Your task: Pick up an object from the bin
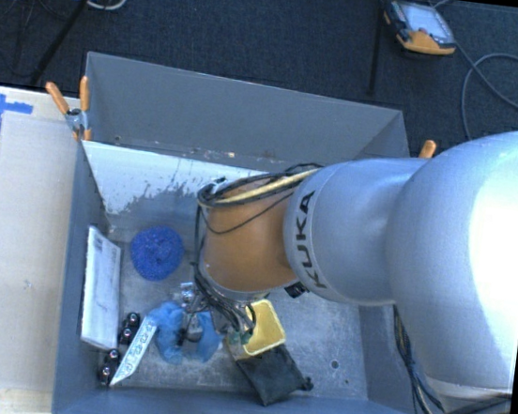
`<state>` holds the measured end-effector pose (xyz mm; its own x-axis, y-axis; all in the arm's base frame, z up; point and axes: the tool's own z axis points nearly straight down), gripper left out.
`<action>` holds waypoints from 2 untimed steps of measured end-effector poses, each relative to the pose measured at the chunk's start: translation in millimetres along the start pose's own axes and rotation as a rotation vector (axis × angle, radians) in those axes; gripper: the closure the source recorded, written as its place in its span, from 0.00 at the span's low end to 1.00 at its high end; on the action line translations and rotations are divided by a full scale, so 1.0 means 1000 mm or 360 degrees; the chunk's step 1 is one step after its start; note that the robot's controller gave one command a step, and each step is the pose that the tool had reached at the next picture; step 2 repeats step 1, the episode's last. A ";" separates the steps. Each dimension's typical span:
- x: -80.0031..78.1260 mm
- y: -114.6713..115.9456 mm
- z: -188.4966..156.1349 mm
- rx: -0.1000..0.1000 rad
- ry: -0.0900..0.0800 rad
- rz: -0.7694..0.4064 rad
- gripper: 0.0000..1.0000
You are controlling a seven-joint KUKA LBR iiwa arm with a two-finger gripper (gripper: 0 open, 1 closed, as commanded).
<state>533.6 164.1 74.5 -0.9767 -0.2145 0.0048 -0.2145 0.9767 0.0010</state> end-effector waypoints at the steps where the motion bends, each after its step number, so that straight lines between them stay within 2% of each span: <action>1: 0.002 0.000 -0.018 0.0002 0.0007 0.0000 1.00; 2: 0.002 0.000 -0.018 0.0002 0.0007 0.0000 1.00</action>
Offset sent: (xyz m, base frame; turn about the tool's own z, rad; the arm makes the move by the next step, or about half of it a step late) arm -0.0001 0.0001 0.0387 0.0000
